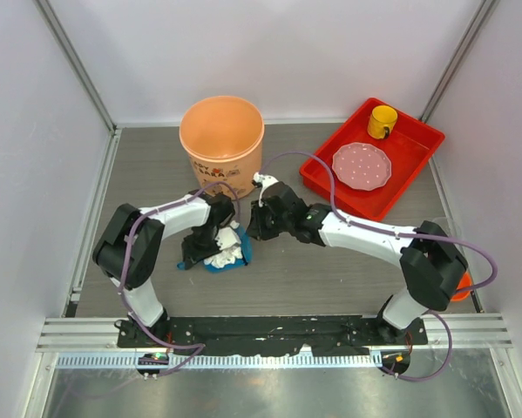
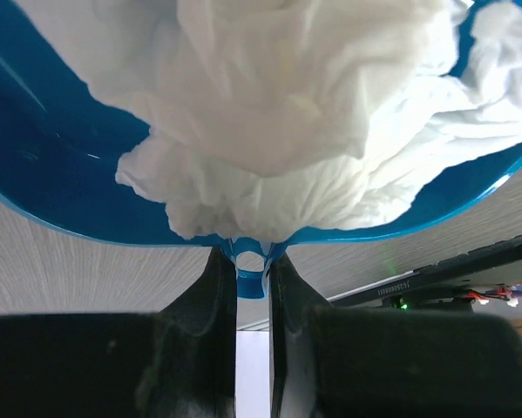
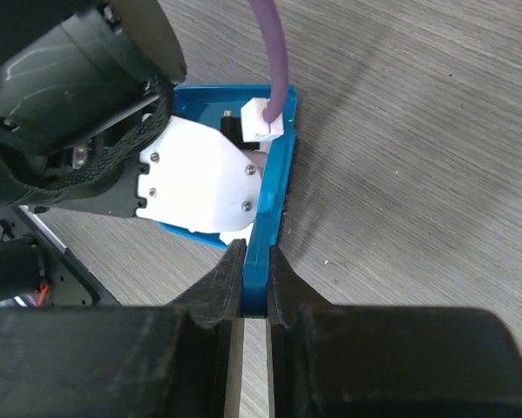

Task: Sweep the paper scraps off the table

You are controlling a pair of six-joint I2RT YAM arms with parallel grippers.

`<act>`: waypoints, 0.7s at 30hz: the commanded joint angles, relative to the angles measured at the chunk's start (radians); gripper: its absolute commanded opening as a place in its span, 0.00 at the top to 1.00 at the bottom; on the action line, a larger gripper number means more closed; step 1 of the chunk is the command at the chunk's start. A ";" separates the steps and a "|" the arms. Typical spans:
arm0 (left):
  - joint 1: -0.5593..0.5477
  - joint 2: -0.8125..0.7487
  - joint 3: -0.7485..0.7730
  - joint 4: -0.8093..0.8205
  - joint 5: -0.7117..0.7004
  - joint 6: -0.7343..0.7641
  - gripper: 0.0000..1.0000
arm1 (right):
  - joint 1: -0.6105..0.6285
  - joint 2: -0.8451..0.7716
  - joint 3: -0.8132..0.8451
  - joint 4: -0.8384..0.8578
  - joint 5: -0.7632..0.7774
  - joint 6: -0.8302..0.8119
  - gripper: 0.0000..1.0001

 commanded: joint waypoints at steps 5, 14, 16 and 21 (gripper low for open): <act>0.006 0.007 0.059 0.083 0.105 -0.025 1.00 | 0.027 -0.117 0.006 0.121 -0.018 0.055 0.99; 0.031 -0.119 -0.008 0.220 0.251 -0.048 1.00 | 0.027 -0.159 0.018 0.072 0.023 0.037 0.99; 0.049 -0.147 -0.027 0.246 0.266 -0.051 1.00 | 0.027 -0.188 0.024 0.039 0.058 0.014 0.99; 0.079 -0.216 -0.041 0.268 0.335 -0.052 1.00 | 0.027 -0.238 0.078 -0.064 0.156 -0.038 0.99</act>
